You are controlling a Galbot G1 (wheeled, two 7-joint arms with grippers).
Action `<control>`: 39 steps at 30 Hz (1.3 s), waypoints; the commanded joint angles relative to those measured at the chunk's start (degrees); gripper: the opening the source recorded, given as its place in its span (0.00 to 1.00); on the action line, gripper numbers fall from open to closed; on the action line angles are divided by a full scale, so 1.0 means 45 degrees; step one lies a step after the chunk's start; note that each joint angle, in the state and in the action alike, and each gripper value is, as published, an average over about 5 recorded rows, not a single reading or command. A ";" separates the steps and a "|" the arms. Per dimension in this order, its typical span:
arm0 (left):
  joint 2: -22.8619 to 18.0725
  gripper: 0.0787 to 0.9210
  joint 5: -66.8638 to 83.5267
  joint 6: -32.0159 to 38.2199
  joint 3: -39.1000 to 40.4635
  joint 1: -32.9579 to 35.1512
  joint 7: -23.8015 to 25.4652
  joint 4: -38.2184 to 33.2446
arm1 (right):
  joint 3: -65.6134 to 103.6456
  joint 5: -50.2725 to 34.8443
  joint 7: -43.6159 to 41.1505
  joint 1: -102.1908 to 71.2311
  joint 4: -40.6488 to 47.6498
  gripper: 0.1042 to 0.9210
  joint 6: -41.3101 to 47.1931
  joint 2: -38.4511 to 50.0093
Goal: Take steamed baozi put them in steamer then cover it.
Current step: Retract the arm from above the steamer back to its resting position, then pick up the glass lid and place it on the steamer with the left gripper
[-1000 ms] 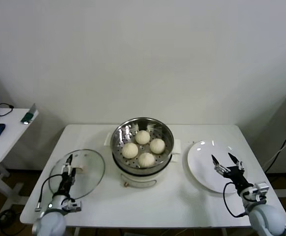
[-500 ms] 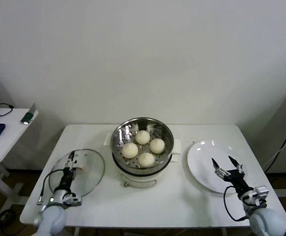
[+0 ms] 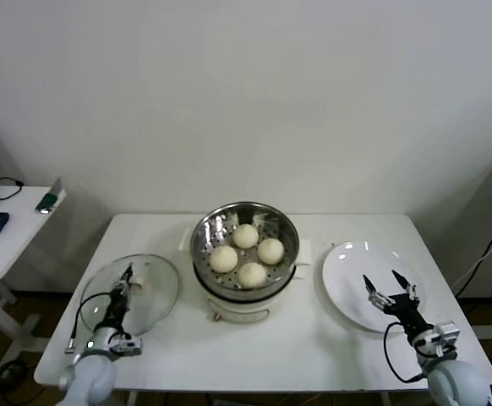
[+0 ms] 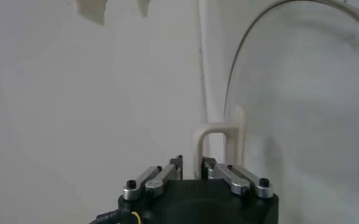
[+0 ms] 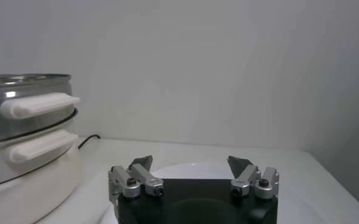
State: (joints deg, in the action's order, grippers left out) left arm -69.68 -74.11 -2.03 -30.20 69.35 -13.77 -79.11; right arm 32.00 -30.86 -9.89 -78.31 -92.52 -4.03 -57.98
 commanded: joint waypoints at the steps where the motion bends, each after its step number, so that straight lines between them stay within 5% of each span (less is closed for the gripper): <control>1: 0.0243 0.14 0.0502 -0.0486 0.0011 0.0514 0.0065 -0.1358 | -0.0007 0.0175 -0.0023 0.0037 0.0067 0.88 -0.0041 0.0007; 17: 0.2189 0.08 0.1561 -0.5383 0.0011 0.3157 0.0674 -0.7660 | -0.0104 0.0607 -0.0145 0.0307 0.0502 0.88 -0.0248 0.0136; 29: 0.4546 0.08 0.2271 -0.7943 0.1285 0.2202 0.2932 -1.0443 | -0.0722 0.1076 -0.0158 0.0976 0.1094 0.88 -0.0308 0.0176; 33: 0.4507 0.08 0.1476 -0.8335 0.2823 0.1115 0.3728 -1.0522 | -0.1074 0.1259 -0.0142 0.1276 0.1281 0.88 -0.0302 0.0122; 39: 0.3117 0.08 -0.0027 -0.8790 0.5465 -0.0575 0.5115 -1.0217 | -0.1310 0.1468 -0.0134 0.1546 0.1610 0.88 -0.0320 -0.0003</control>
State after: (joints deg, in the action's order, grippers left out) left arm -53.43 -67.37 -34.68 -21.26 76.28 -0.53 -120.57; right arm 27.81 -25.31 -10.59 -73.05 -86.88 -5.39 -57.79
